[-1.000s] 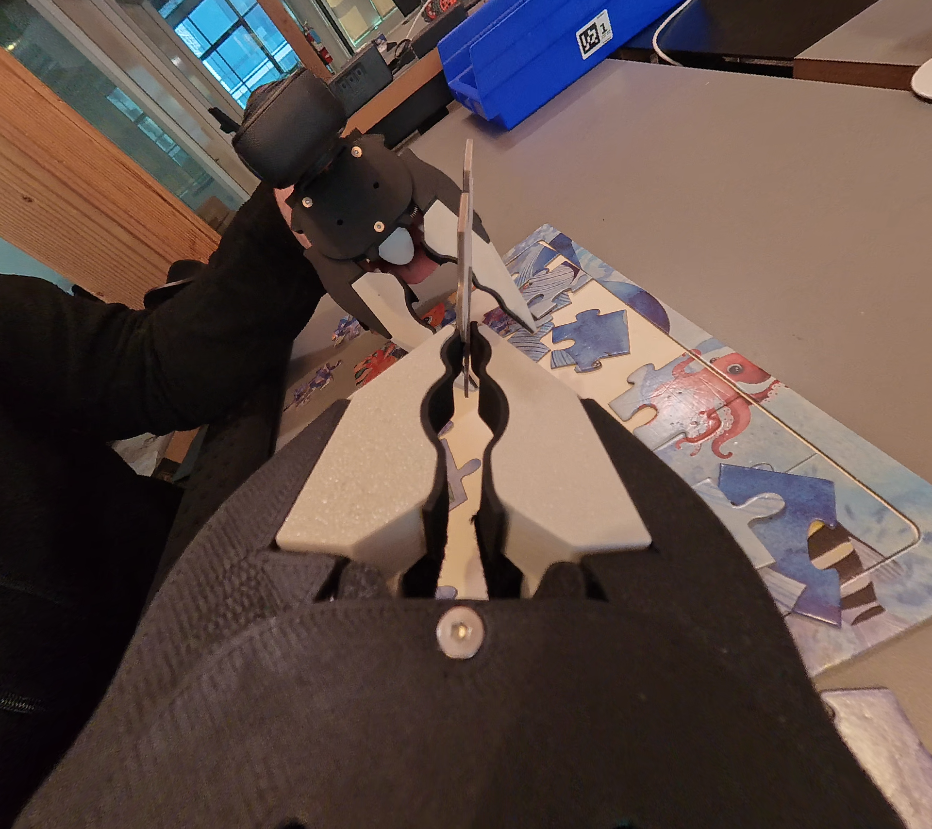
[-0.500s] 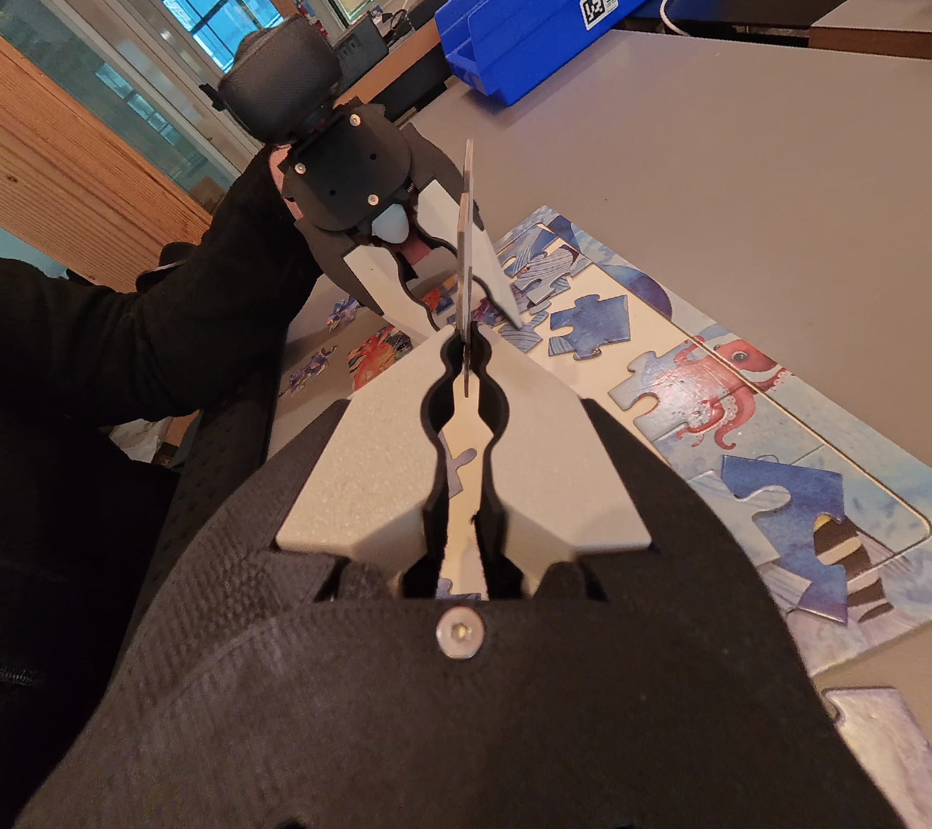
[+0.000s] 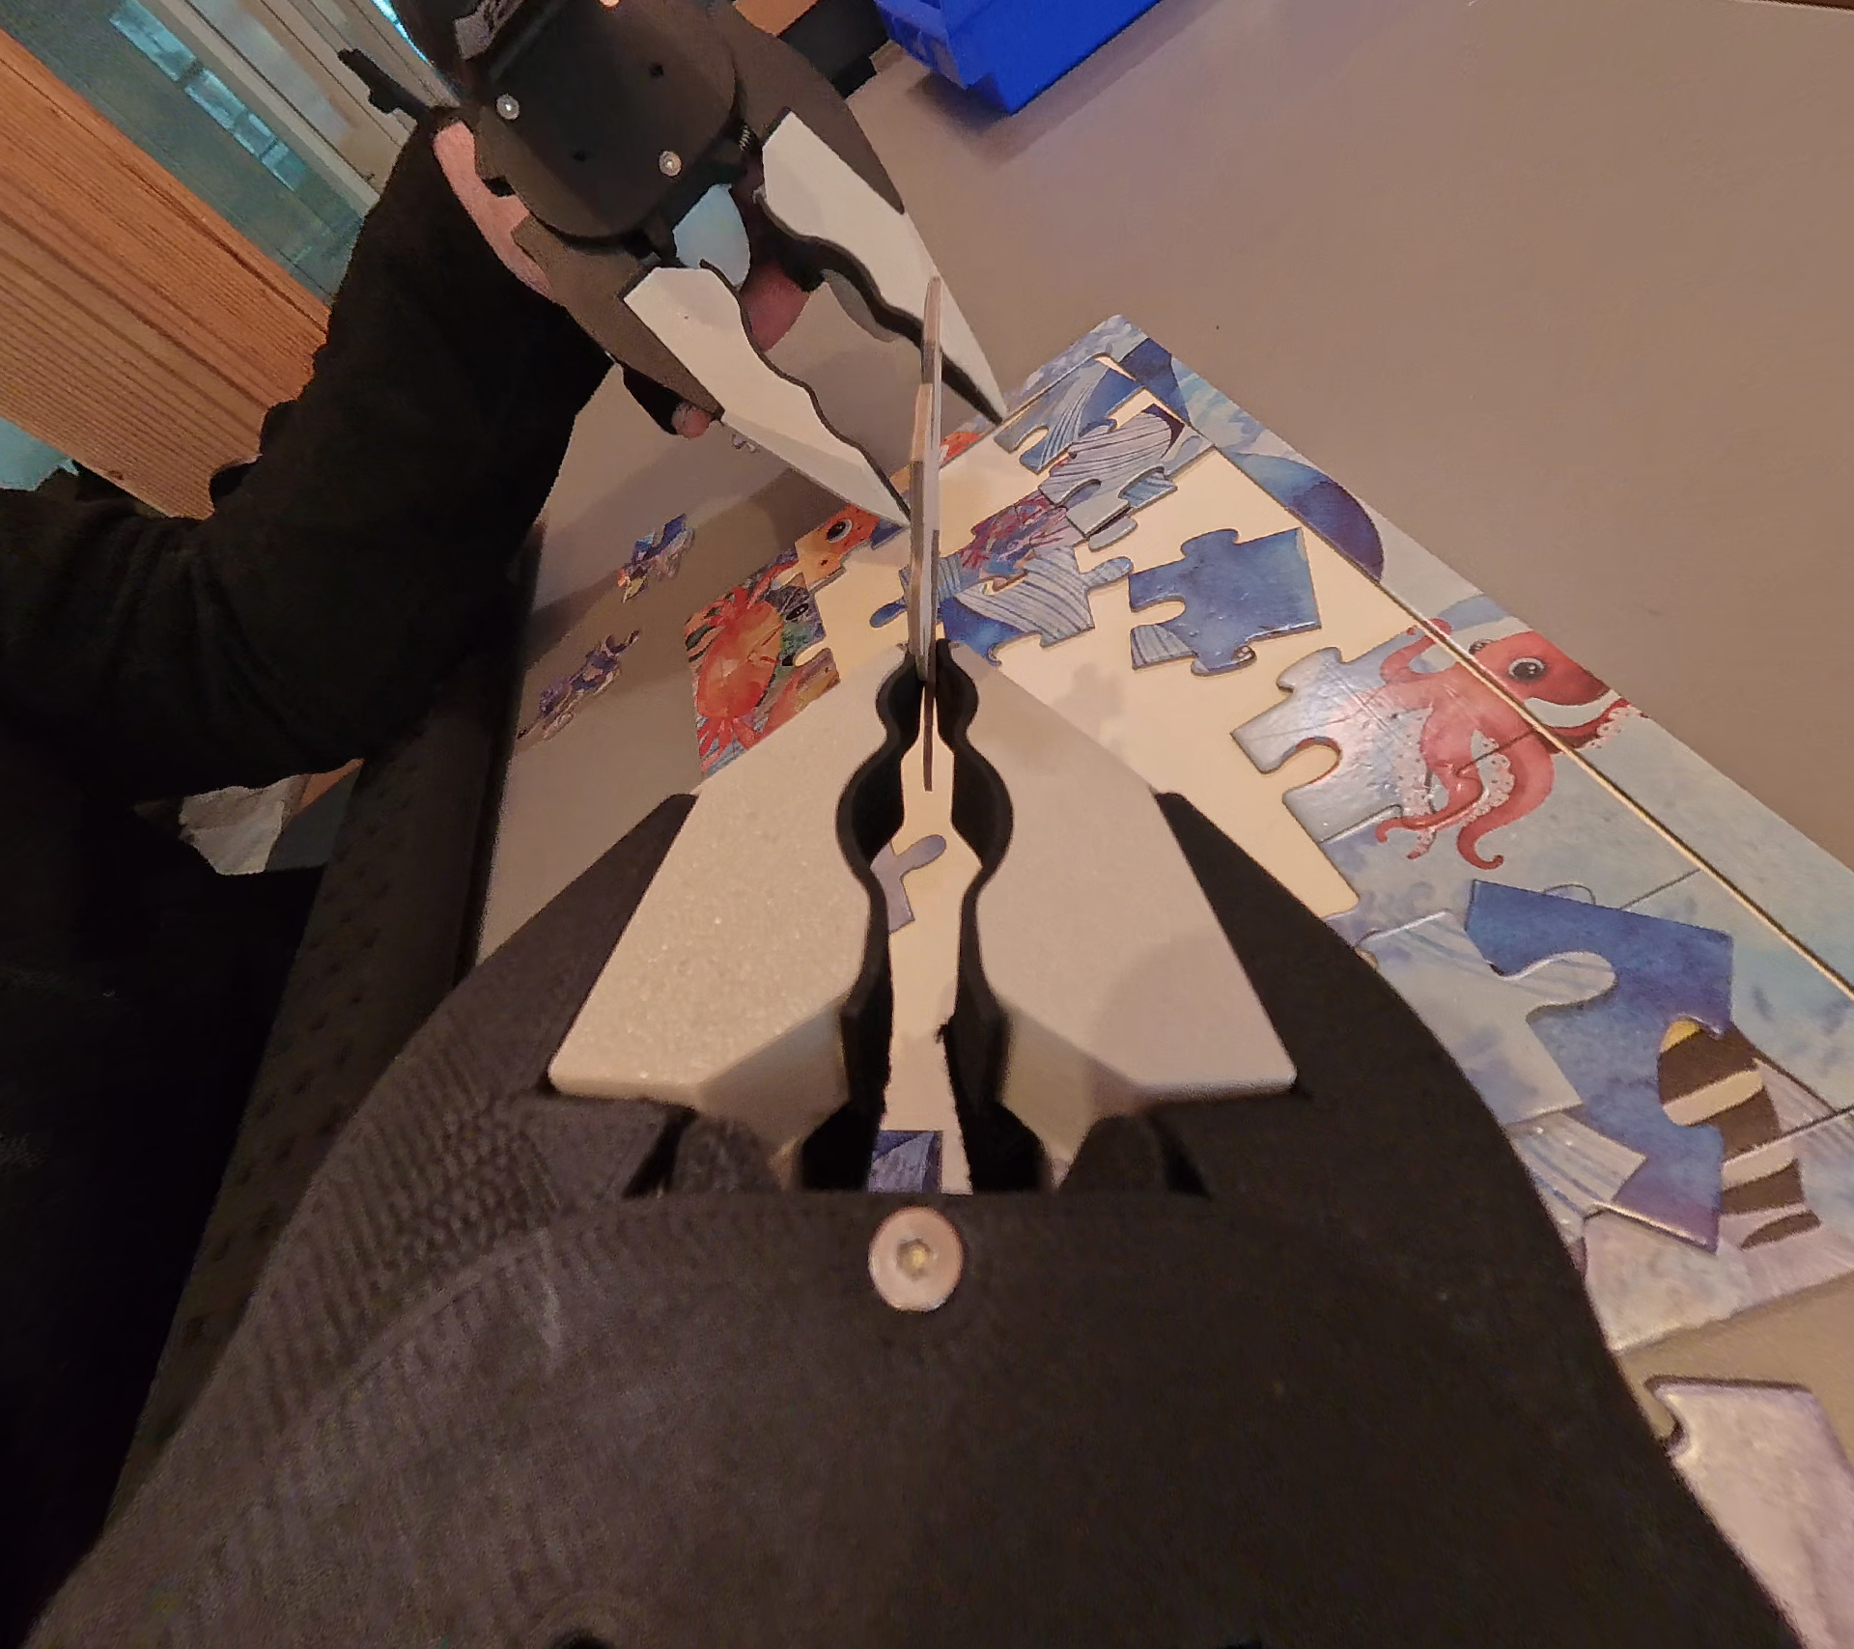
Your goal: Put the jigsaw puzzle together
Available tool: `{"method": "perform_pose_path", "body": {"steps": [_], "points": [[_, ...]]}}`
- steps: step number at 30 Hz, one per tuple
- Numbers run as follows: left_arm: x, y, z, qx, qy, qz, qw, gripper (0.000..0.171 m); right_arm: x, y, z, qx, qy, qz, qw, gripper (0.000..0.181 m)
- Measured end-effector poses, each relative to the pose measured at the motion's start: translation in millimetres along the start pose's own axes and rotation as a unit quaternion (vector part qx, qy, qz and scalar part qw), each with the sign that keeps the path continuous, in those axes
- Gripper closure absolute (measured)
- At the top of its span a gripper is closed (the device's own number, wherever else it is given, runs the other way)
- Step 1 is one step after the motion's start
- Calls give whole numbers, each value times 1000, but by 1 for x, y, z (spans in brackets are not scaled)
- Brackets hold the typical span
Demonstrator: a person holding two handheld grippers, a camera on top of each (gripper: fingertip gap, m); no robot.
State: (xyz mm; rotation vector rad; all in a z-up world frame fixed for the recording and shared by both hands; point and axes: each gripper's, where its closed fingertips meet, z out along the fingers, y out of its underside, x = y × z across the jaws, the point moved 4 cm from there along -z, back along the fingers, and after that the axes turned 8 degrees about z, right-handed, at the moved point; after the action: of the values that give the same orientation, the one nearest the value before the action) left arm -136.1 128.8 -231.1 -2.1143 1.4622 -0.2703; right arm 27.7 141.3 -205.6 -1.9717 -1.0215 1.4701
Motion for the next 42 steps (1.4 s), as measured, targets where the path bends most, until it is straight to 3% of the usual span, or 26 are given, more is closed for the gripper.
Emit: {"method": "perform_pose_path", "body": {"steps": [5, 8, 16, 24, 35, 37, 42], "points": [[-15, 3, 9, 7, -30, -15, 999, 112, 0, 1, 3, -7, 1, -6, 1000, 181], [-19, 1, 19, 7, -42, -5, 999, 114, -1, 2, 4, -9, 0, -8, 1000, 181], [-28, 1, 32, 26, -41, -36, 998, 125, 2, 3, 4, -9, -1, -8, 1000, 181], [-25, -5, 33, 41, -27, -37, 998, 151, 2, 4, 5, -8, 0, -9, 1000, 181], [-22, -8, 33, 31, -26, -26, 999, 158, 0, 5, 5, -10, 3, -15, 1000, 181], [-20, -7, 34, 24, -25, -24, 999, 171, 0, 5, 5, -12, 2, -16, 1000, 181], [-17, -8, 36, 21, -23, -16, 999, 171, -2, 5, 7, -16, 0, -20, 1000, 181]]}}
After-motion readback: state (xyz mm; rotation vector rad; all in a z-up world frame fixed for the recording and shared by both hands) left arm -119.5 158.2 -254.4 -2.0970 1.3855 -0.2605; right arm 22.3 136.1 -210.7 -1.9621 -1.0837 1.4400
